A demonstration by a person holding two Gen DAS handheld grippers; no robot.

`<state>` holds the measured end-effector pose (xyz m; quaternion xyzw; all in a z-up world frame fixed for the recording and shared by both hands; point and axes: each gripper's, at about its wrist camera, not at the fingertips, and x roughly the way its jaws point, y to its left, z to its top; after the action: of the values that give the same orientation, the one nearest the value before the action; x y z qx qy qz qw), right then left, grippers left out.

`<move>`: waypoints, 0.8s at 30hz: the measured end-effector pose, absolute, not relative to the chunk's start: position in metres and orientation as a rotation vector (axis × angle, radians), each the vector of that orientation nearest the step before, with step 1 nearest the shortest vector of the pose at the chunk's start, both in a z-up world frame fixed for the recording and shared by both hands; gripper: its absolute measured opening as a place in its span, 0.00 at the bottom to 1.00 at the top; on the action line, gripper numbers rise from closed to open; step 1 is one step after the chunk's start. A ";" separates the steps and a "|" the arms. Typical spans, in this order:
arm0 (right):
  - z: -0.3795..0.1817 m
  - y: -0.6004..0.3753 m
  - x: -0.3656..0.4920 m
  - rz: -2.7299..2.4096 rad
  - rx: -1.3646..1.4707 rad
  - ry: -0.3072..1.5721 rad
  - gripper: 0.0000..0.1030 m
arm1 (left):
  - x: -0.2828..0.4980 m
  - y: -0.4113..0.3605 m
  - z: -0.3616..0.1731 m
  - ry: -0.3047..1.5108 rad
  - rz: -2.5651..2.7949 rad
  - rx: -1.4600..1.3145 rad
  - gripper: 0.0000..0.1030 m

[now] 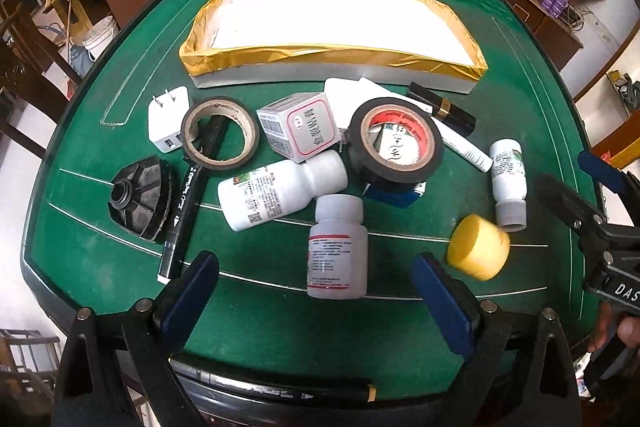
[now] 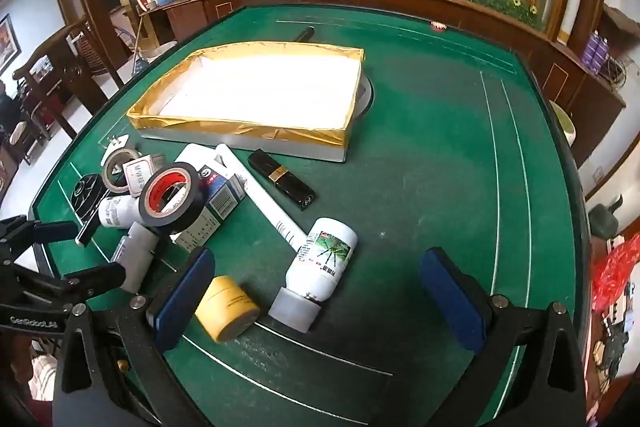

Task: Organize rigid objects
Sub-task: 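Move the left tool to the white pill bottle while the right tool approaches the black tape roll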

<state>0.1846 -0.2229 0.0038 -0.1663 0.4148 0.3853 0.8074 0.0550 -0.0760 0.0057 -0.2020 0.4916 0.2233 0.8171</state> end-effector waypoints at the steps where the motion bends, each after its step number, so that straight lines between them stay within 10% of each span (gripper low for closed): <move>1: 0.005 -0.225 0.185 0.827 -0.354 0.888 1.00 | 0.055 -0.076 0.007 1.049 0.478 -0.429 0.96; 24: 0.009 -0.212 0.186 0.881 -0.398 0.884 1.00 | 0.057 -0.075 -0.006 1.066 0.510 -0.478 0.96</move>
<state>0.1856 -0.2124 0.0089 -0.1849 0.4113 0.4098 0.7929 0.0573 -0.0747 -0.0058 -0.2230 0.4976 0.2380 0.8037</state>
